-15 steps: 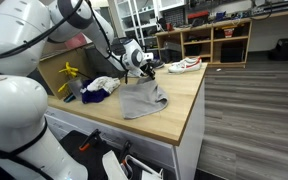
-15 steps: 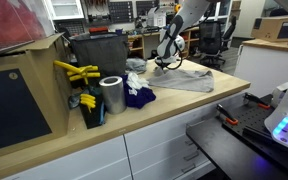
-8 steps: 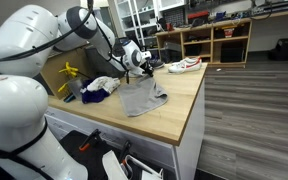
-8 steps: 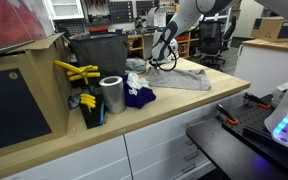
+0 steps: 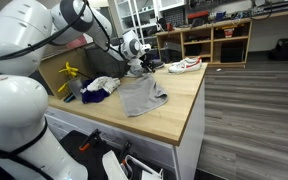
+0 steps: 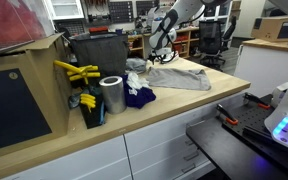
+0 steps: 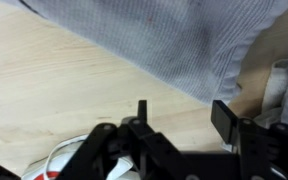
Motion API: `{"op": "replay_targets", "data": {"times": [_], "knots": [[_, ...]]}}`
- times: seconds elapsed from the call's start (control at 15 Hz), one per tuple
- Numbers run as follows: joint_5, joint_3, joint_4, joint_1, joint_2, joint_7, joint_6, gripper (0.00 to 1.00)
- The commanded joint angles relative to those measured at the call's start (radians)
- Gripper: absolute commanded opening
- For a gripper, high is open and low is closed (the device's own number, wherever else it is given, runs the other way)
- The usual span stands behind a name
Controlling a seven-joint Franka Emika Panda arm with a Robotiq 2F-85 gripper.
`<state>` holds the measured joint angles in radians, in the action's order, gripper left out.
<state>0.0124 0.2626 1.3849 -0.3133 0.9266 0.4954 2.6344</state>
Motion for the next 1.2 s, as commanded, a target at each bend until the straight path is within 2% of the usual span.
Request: {"op": "replay_targets", "data": {"times": [0.0, 0.2, 0.33, 0.67, 1.13], "knots": [[0.062, 0.006, 0.076, 0.0, -0.129, -0.003, -0.171, 0.99], [0.123, -0.002, 0.114, 0.018, -0.195, -0.013, -0.273, 1.0], [0.16, -0.014, 0.156, 0.038, -0.23, -0.034, -0.302, 1.0], [0.229, -0.034, 0.332, 0.098, -0.309, -0.112, -0.242, 1.0], [0.308, -0.028, 0.506, 0.145, -0.415, -0.134, -0.27, 1.0]]}}
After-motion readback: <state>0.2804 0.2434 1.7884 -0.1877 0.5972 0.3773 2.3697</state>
